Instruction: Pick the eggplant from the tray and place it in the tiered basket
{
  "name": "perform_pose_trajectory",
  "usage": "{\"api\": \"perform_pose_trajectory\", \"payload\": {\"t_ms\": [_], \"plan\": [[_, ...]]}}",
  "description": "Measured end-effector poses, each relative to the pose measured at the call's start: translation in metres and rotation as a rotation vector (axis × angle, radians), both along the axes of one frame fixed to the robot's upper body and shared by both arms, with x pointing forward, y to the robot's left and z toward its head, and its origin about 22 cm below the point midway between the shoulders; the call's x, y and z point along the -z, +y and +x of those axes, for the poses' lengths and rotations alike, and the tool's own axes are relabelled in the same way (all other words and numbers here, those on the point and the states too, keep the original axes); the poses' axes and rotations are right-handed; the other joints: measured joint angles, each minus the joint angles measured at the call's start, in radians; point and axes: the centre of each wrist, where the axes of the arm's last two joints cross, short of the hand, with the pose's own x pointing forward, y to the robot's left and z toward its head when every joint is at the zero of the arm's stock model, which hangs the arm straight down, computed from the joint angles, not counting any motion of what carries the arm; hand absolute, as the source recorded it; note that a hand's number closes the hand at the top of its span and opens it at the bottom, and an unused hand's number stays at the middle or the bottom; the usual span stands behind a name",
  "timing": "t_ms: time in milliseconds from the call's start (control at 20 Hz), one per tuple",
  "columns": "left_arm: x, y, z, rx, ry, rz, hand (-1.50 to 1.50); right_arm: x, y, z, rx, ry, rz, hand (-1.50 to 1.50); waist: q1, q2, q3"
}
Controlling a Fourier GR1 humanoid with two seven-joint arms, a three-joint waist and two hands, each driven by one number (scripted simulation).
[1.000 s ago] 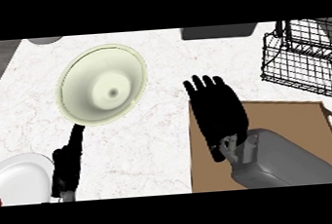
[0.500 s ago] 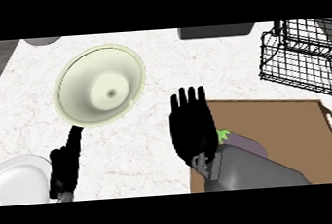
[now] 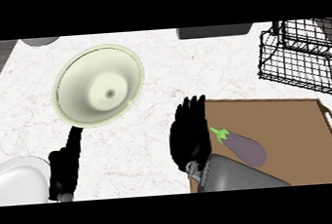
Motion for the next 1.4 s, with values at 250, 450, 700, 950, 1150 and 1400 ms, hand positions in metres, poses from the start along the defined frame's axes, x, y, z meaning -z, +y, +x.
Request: {"api": "perform_pose_trajectory", "payload": {"t_ms": [250,450,700,950,1150,1400], "plan": [[0.000,-0.001,-0.001,0.004,0.000,0.000,0.00,0.016,-0.002,0.001,0.050,0.016,-0.088,-1.50,-0.002,0.000,0.001],[0.000,-0.003,-0.003,0.005,-0.004,0.005,0.00,0.028,0.003,-0.005,0.086,0.046,-0.108,-1.50,0.002,0.002,0.002],[-0.001,-0.002,-0.003,-0.001,-0.001,0.003,0.00,0.034,0.005,-0.008,0.120,0.066,-0.146,-1.50,0.004,0.003,0.001],[-0.002,-0.005,-0.004,0.001,-0.004,0.003,0.00,0.046,-0.002,-0.002,0.181,0.086,-0.237,-1.50,0.005,0.004,0.001],[-0.001,-0.010,-0.005,0.000,-0.005,0.000,0.00,0.046,-0.007,0.005,0.227,0.098,-0.267,-1.50,0.010,0.004,0.001],[-0.001,-0.009,-0.004,0.014,-0.002,0.002,0.00,0.051,-0.010,0.005,0.264,0.101,-0.303,-1.50,0.012,0.005,0.001]]}}
